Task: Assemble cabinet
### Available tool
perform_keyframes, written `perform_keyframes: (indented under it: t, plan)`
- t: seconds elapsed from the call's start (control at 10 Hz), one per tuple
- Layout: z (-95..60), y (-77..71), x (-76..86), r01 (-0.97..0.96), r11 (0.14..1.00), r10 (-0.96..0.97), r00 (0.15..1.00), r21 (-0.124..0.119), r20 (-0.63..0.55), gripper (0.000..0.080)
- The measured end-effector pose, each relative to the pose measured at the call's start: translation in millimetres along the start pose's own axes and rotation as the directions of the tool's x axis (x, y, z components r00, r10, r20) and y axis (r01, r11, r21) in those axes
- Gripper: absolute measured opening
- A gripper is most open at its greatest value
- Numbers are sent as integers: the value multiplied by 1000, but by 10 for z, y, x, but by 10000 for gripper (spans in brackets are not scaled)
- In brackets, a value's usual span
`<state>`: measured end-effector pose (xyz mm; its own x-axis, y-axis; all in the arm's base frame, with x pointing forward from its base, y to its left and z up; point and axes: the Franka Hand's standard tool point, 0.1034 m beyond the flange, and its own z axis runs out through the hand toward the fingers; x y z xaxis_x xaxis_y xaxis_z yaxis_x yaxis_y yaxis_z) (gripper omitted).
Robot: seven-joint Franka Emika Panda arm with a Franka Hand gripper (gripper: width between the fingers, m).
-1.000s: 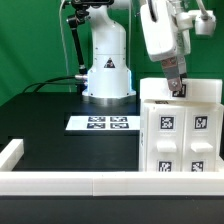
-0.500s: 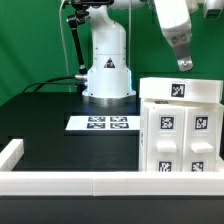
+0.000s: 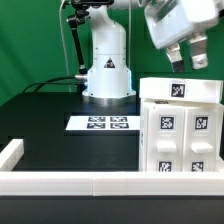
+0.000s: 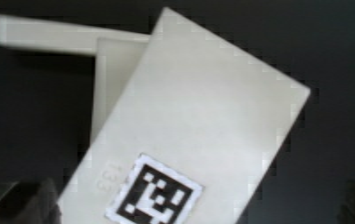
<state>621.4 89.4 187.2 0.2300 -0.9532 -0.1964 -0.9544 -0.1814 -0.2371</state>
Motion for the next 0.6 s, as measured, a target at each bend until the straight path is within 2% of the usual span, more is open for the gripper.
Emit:
perform_keyframes:
  t: [0.1,0.3,0.4,0.6]
  plan:
    - [-5,-24,3,113,994,-113,994,-2,3,797]
    - [1,-41,-20,404,914,-404,915,-23,16,797]
    - [11,-45,-52,499,866,-498,867,-34,15,797]
    - [10,-42,-39,601,799,-600,800,-33,18,797]
